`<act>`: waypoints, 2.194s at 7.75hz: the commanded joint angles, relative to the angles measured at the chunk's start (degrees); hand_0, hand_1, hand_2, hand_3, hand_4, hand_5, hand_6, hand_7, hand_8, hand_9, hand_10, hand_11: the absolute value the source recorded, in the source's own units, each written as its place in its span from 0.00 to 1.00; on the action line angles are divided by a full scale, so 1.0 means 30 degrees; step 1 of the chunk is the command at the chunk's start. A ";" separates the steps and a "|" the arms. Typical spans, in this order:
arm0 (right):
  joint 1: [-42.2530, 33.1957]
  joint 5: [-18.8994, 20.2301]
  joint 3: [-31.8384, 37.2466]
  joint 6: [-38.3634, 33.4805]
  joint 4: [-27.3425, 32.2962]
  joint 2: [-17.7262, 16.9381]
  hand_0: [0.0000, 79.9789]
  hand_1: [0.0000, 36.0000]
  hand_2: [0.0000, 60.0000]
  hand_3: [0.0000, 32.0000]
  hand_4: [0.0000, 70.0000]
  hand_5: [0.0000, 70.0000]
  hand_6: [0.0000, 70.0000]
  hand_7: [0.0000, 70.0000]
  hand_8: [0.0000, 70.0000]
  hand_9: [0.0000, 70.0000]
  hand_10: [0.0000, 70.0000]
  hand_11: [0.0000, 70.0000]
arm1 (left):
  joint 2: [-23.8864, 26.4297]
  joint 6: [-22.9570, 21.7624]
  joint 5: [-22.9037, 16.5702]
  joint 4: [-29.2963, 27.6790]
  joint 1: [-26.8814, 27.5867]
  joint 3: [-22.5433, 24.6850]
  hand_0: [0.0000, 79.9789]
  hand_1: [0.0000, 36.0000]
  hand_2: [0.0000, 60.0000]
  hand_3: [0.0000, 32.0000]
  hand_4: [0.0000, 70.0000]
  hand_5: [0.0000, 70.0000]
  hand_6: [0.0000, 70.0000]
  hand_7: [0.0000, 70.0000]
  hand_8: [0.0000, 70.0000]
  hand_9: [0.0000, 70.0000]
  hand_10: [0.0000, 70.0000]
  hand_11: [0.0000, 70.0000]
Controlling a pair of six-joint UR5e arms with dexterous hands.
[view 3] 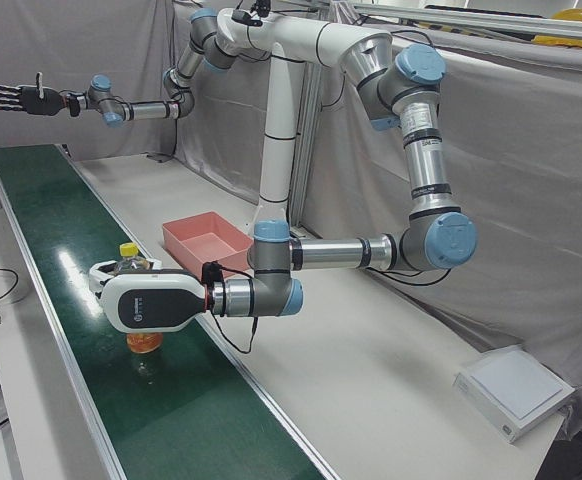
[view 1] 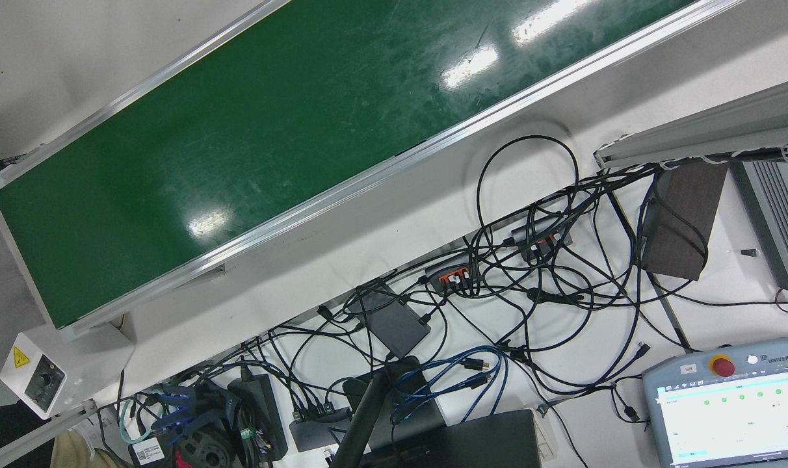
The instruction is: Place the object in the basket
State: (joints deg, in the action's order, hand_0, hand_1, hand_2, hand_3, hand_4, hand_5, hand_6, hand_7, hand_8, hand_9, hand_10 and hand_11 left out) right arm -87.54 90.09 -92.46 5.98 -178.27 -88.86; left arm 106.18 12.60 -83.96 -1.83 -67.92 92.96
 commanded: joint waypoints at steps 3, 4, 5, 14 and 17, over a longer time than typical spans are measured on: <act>0.0000 0.0000 0.0000 0.0000 0.0011 0.0000 0.00 0.00 0.00 0.00 0.00 0.00 0.00 0.00 0.00 0.00 0.00 0.00 | -0.0059 0.0018 -0.0461 0.1575 0.0663 0.4334 0.75 0.61 1.00 0.00 1.00 1.00 1.00 1.00 1.00 1.00 1.00 1.00; 0.0000 0.0000 0.0000 0.0029 0.0011 0.0000 0.00 0.00 0.00 0.00 0.00 0.00 0.00 0.00 0.00 0.00 0.00 0.00 | -0.0176 -0.0069 -0.0461 0.2040 0.2436 0.5853 0.75 0.64 1.00 0.00 1.00 1.00 1.00 1.00 1.00 1.00 1.00 1.00; 0.0000 0.0000 0.0000 0.0000 0.0011 0.0000 0.00 0.00 0.00 0.00 0.00 0.00 0.00 0.00 0.00 0.00 0.00 0.00 | -0.0177 -0.0070 -0.0461 0.2103 0.4107 0.6854 0.76 0.68 1.00 0.00 1.00 1.00 1.00 1.00 1.00 1.00 1.00 1.00; 0.0000 0.0000 0.0000 0.0000 0.0011 0.0000 0.00 0.00 0.00 0.00 0.00 0.00 0.00 0.00 0.00 0.00 0.00 0.00 | -0.1351 0.2847 -0.3082 0.2621 1.2150 0.9876 0.78 0.60 1.00 0.00 1.00 1.00 1.00 1.00 1.00 1.00 1.00 1.00; 0.0000 0.0000 0.0000 0.0029 0.0011 0.0000 0.00 0.00 0.00 0.00 0.00 0.00 0.00 0.00 0.00 0.00 0.00 0.00 | -0.1495 0.3621 -0.3156 0.3334 1.3905 1.0907 0.83 0.35 0.54 0.00 1.00 1.00 1.00 1.00 1.00 1.00 1.00 1.00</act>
State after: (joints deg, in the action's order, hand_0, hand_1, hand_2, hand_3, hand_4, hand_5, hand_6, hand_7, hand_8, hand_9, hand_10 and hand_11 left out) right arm -87.54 90.09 -92.46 5.98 -178.24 -88.86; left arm 101.92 22.23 -92.69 7.26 -29.27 124.52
